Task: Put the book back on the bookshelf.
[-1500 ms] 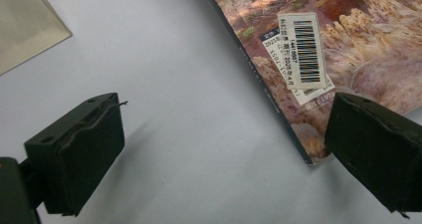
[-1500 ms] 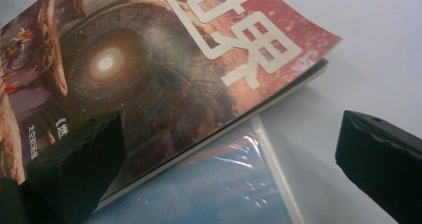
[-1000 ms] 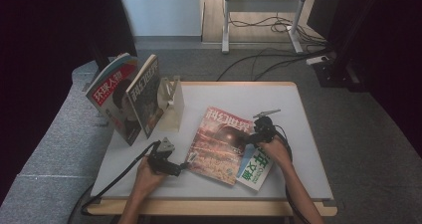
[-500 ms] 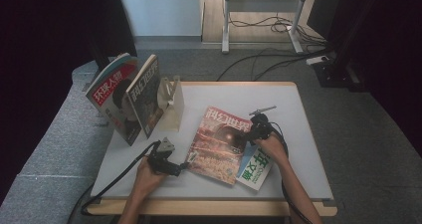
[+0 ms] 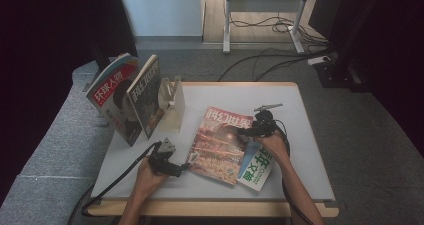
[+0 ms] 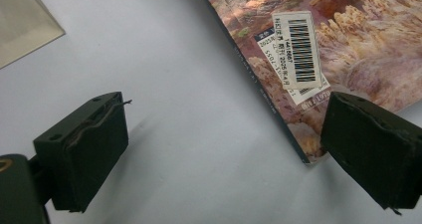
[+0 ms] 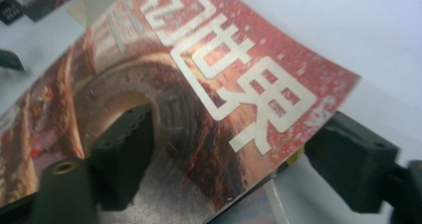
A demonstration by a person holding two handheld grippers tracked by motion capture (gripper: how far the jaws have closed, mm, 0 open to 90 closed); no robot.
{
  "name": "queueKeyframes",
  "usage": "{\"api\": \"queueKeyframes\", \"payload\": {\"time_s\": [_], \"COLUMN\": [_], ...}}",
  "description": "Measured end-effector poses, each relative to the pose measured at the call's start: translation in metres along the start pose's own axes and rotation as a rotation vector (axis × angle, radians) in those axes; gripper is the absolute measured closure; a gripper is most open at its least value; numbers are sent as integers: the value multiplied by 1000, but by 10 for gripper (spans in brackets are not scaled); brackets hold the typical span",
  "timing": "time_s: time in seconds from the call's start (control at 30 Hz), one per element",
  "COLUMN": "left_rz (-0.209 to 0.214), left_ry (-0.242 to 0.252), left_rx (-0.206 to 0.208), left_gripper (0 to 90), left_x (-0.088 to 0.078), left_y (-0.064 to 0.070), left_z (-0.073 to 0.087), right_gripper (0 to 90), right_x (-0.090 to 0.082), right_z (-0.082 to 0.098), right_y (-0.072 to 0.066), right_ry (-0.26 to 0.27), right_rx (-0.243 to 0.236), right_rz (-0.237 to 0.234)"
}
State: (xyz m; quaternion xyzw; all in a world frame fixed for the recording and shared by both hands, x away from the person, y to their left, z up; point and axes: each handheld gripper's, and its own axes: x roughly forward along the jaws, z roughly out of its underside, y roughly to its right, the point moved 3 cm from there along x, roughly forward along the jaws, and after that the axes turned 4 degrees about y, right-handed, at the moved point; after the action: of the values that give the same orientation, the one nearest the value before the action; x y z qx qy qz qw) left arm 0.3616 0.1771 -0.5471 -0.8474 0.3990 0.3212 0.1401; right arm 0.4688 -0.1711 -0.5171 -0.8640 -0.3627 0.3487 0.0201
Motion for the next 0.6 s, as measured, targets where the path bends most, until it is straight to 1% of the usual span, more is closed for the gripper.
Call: {"api": "queueKeyframes", "payload": {"time_s": [0.07,0.3,0.37,0.43,0.6], "left_rz": [1,4,6,10,13], "left_ry": [0,-1,-1,-3,-1], "left_rx": [0,-3,-4,-9,-16], "left_gripper": [43,44,46,46,53], "left_x": [0,0,0,0,0], "left_y": [0,0,-1,-1,-1], "left_z": [0,0,0,0,0], "right_gripper": [292,588,650,699,772], "right_x": [-3,-12,-14,-17,-24], "right_z": [-2,-7,-8,-9,-13], "right_y": [0,-4,-5,-7,-13], "right_ry": [10,23,19,26,54], "right_rx": [-6,-57,-70,-86,-97], "right_rz": [13,96,114,120,108]}}
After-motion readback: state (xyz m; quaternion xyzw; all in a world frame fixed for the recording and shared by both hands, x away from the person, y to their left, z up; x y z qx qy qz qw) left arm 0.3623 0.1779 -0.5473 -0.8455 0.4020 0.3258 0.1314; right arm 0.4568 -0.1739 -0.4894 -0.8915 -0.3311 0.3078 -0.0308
